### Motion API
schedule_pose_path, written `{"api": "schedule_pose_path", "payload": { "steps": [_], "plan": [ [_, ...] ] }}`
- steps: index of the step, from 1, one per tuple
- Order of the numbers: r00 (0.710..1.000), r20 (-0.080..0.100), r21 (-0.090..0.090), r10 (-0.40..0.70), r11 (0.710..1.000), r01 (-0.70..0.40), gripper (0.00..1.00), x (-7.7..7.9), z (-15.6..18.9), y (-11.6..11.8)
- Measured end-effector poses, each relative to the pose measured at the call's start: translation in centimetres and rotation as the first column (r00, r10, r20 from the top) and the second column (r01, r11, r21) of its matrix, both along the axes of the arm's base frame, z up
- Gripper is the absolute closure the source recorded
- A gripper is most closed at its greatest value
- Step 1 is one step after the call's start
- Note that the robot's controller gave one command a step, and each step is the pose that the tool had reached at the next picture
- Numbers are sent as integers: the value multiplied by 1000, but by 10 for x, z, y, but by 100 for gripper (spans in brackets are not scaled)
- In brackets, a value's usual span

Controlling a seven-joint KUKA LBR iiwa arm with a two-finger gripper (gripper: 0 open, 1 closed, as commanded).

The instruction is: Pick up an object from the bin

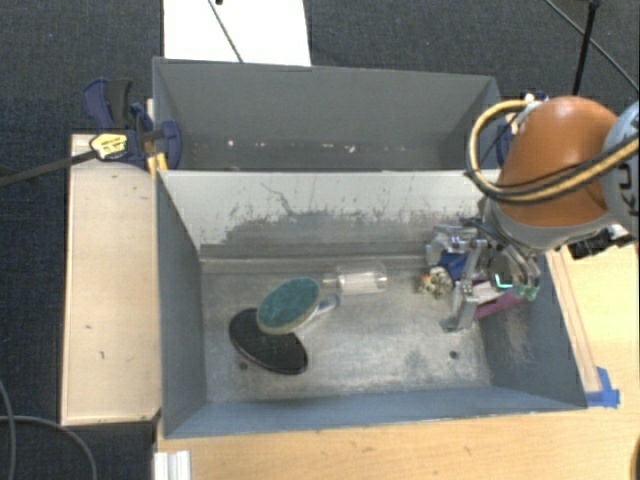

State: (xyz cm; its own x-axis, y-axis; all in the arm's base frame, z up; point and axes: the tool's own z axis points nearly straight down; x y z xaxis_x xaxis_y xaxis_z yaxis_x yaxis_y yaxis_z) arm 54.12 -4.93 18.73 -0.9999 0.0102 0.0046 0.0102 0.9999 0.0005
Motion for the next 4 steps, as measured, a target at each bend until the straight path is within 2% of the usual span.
{"api": "schedule_pose_path", "payload": {
  "steps": [1,2,3,4],
  "plan": [
    [999,4,-1,52,999,-52,0,24,-98,-57],
    [819,15,1,574,819,-574,0,46,-112,-88],
    [820,18,-5,573,820,-573,100,47,-111,-89],
    [719,5,-6,695,719,-695,100,43,-114,-76]
  ]
}}
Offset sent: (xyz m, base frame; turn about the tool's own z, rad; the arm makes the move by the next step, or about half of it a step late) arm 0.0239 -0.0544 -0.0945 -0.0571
